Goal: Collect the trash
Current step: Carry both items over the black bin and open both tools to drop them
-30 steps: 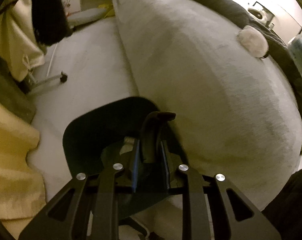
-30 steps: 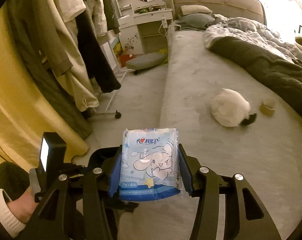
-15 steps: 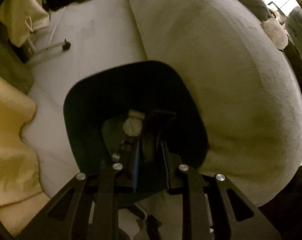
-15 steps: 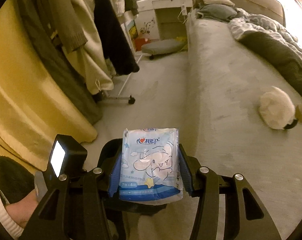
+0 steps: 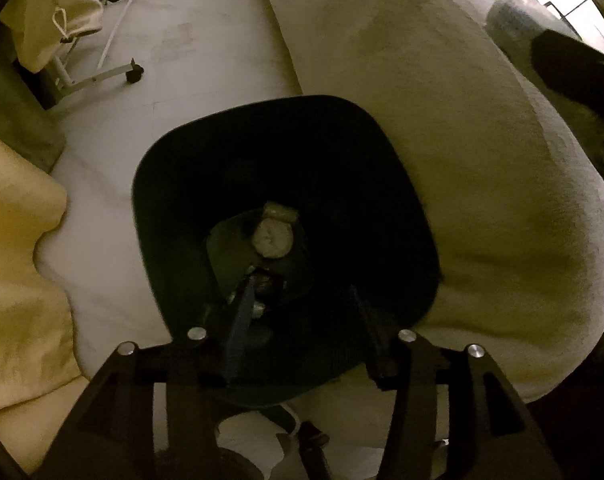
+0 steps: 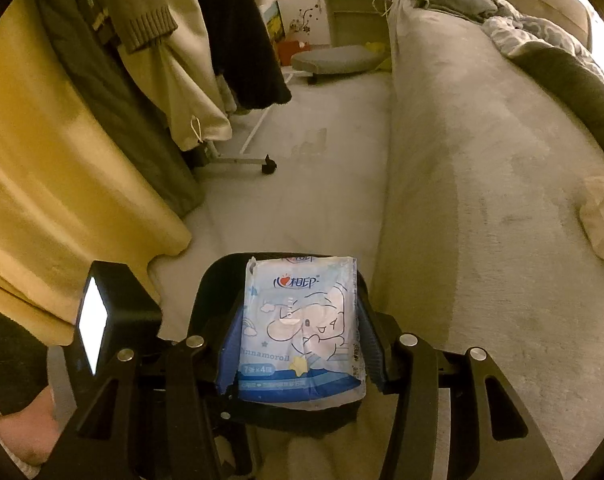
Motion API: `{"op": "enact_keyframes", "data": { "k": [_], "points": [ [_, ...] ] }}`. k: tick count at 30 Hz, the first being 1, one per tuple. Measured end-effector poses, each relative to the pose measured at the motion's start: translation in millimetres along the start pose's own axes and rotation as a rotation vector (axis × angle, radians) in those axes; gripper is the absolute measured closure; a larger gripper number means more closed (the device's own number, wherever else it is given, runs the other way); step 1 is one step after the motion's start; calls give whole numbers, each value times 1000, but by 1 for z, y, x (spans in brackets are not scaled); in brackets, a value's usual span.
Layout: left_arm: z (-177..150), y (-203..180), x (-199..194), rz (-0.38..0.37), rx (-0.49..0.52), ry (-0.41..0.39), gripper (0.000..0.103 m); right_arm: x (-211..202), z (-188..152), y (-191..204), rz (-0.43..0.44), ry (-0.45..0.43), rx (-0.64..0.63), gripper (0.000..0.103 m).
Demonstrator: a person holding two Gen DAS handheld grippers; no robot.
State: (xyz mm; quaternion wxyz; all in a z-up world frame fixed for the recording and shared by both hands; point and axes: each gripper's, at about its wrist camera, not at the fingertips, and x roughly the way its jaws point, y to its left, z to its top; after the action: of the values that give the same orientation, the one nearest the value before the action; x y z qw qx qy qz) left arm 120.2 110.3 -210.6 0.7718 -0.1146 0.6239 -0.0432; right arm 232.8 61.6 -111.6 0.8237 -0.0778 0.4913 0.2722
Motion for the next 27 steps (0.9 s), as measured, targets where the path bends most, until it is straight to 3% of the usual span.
{"op": "enact_keyframes", "data": {
  "k": [7, 27],
  "points": [
    [-5, 21, -7, 18, -32, -27, 38, 16, 4, 6, -3, 27, 2, 51],
    [-16, 70, -31, 74, -81, -97, 25, 84, 3, 36, -17, 179, -28, 51]
  ]
}}
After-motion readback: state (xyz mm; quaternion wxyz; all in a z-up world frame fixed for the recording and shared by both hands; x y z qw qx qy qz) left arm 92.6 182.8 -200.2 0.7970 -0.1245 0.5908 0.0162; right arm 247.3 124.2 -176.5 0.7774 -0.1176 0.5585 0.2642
